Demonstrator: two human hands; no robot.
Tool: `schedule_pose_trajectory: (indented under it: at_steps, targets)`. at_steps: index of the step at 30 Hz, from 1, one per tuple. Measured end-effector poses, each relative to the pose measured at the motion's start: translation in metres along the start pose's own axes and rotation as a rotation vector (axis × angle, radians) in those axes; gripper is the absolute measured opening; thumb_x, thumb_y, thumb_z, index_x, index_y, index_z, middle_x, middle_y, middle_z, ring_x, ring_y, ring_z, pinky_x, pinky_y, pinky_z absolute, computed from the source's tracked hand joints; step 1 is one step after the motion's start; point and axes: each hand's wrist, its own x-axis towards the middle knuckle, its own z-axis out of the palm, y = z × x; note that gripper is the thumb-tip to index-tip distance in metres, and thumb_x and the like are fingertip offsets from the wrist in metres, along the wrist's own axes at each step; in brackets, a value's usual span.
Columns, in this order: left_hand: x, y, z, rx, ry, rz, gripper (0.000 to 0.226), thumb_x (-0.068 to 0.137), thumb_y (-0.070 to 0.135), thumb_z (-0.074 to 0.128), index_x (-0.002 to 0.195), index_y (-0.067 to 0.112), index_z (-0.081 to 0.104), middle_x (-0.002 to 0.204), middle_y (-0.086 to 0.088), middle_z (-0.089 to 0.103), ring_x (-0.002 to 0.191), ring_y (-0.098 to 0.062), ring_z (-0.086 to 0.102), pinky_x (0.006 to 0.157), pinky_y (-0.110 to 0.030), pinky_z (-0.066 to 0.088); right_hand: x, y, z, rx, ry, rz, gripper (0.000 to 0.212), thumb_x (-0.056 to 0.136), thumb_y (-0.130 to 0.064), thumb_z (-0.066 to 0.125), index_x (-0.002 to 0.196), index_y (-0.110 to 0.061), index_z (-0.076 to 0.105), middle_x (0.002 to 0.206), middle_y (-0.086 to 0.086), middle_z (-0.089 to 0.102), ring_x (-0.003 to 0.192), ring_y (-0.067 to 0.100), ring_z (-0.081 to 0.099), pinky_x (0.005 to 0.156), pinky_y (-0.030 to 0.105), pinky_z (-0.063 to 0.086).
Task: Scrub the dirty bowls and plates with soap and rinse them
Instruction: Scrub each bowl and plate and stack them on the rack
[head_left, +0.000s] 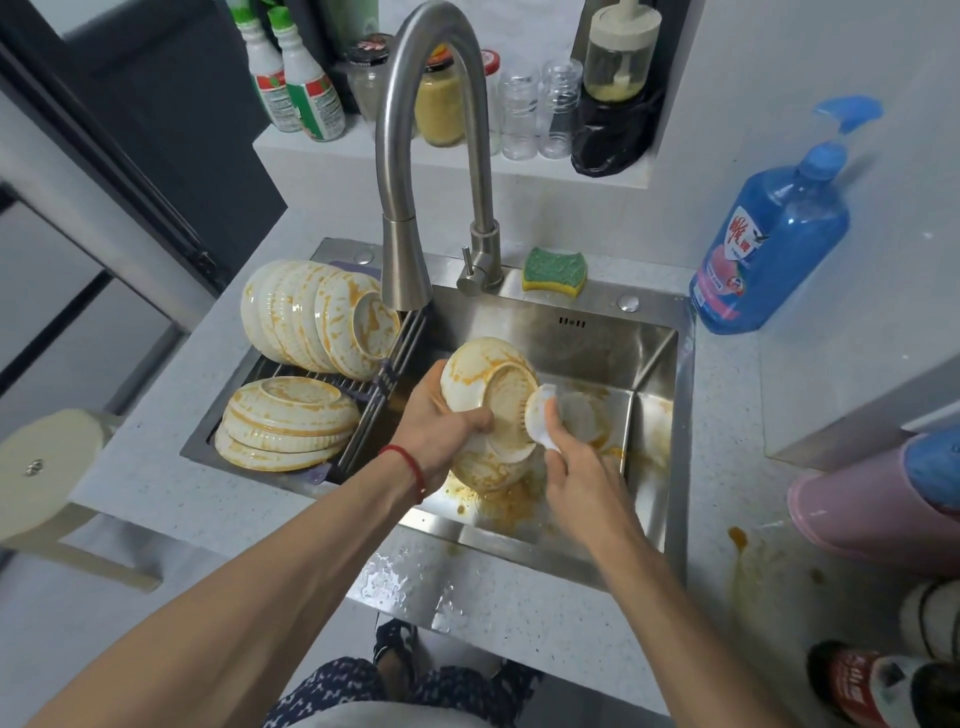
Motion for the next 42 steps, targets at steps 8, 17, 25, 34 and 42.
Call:
schedule_pose_trajectory:
  at_steps: [8, 17, 25, 34, 42]
  targets:
    - [0.006, -0.001, -0.010, 0.034, 0.025, -0.012, 0.056, 0.077, -0.023, 0.065, 0.122, 0.011, 0.060, 0.117, -0.020, 0.070, 0.108, -0.034, 0.070, 0.083, -0.050, 0.064, 0.000, -0.005, 0.006, -0.004, -0.030, -0.024, 0.065, 0.109, -0.025, 0.041, 0.159, -0.052, 0.009, 0.102, 0.008, 0.069, 0.077, 0.022, 0.054, 0.076, 0.042, 0.051]
    - [0.006, -0.001, -0.015, -0.014, -0.042, -0.021, 0.057, 0.078, -0.022, 0.066, 0.125, 0.007, 0.059, 0.120, -0.021, 0.069, 0.110, -0.035, 0.069, 0.074, -0.041, 0.063, 0.011, -0.005, 0.005, 0.007, -0.012, -0.024, 0.065, 0.108, -0.032, 0.039, 0.153, -0.064, 0.005, 0.119, 0.012, 0.065, 0.107, 0.034, 0.059, 0.092, 0.049, 0.051]
    - [0.012, 0.004, -0.028, 0.092, -0.115, -0.037, 0.052, 0.079, -0.018, 0.072, 0.120, 0.013, 0.062, 0.116, -0.016, 0.072, 0.110, -0.035, 0.070, 0.085, -0.051, 0.063, -0.003, 0.011, 0.002, 0.018, -0.032, -0.062, 0.065, 0.107, -0.033, 0.047, 0.155, -0.060, 0.013, 0.110, 0.007, 0.069, 0.084, 0.019, 0.064, 0.075, 0.043, 0.055]
    - [0.028, 0.054, 0.004, 0.775, -0.441, 0.261, 0.038, 0.071, 0.020, 0.093, 0.097, 0.014, 0.067, 0.097, -0.003, 0.075, 0.091, -0.021, 0.073, 0.080, -0.045, 0.063, 0.042, -0.004, -0.042, 0.392, 0.077, -0.037, 0.140, 0.057, -0.052, 0.096, 0.157, -0.055, -0.002, 0.156, -0.006, 0.045, 0.130, 0.025, 0.056, 0.103, 0.051, 0.052]
    - [0.004, 0.044, -0.017, 0.228, -0.311, 0.015, 0.051, 0.072, -0.007, 0.089, 0.114, -0.001, 0.061, 0.114, -0.022, 0.073, 0.105, -0.041, 0.073, 0.085, -0.053, 0.063, 0.042, 0.005, -0.027, 0.738, 0.109, 0.188, 0.067, 0.075, -0.043, 0.087, 0.130, -0.022, 0.054, 0.079, 0.002, 0.070, 0.045, 0.009, 0.051, 0.038, 0.026, 0.033]
